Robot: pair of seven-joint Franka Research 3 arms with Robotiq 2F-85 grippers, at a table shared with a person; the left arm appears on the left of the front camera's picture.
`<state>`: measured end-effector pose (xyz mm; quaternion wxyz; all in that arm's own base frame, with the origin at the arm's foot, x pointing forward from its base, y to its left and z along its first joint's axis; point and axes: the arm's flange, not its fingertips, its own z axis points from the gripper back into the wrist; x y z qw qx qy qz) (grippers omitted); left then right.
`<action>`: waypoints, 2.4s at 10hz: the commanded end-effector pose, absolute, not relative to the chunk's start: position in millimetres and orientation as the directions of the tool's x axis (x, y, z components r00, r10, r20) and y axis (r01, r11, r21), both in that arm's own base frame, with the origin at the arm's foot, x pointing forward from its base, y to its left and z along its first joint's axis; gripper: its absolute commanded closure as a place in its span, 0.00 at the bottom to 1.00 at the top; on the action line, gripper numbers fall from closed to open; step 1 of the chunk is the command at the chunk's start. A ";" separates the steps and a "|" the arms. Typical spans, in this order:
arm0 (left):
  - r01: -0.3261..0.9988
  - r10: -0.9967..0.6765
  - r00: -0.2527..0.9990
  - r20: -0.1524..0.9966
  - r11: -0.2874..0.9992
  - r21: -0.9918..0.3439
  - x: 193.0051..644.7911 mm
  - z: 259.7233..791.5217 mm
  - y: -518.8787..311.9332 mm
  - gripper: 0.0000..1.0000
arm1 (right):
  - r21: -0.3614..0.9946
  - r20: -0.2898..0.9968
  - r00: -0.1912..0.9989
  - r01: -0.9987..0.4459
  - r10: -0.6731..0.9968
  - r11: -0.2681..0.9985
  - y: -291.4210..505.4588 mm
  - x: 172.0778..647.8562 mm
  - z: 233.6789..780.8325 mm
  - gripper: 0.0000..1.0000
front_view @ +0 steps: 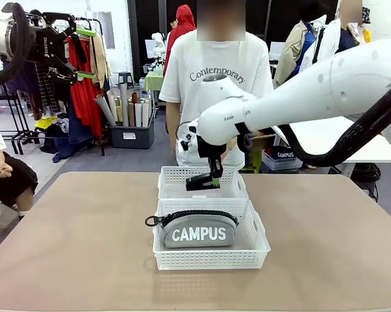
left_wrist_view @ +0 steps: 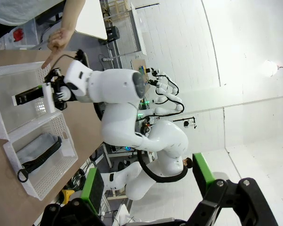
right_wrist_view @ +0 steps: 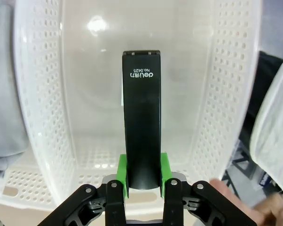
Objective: Distribute items into two baskets.
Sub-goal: Place the picked Stapler into the Organizing basket as instructed by the person.
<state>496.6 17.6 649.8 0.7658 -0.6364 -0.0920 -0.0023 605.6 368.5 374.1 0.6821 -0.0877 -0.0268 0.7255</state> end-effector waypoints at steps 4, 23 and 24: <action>0.120 0.115 0.983 0.144 0.190 -0.974 494.5 650.6 18.1 0.00 | -0.164 -0.145 -0.043 -0.984 0.989 -0.067 370.3 621.3 338.3 1.00; 0.120 0.115 0.983 0.144 0.190 -0.974 494.5 650.6 18.1 0.00 | -0.055 -0.037 0.121 -0.991 0.992 0.119 341.2 636.8 403.1 0.00; 0.120 0.115 0.983 0.144 0.190 -0.974 494.5 650.6 18.1 0.00 | -0.055 -0.037 0.121 -0.991 0.992 0.119 341.2 636.8 403.1 0.00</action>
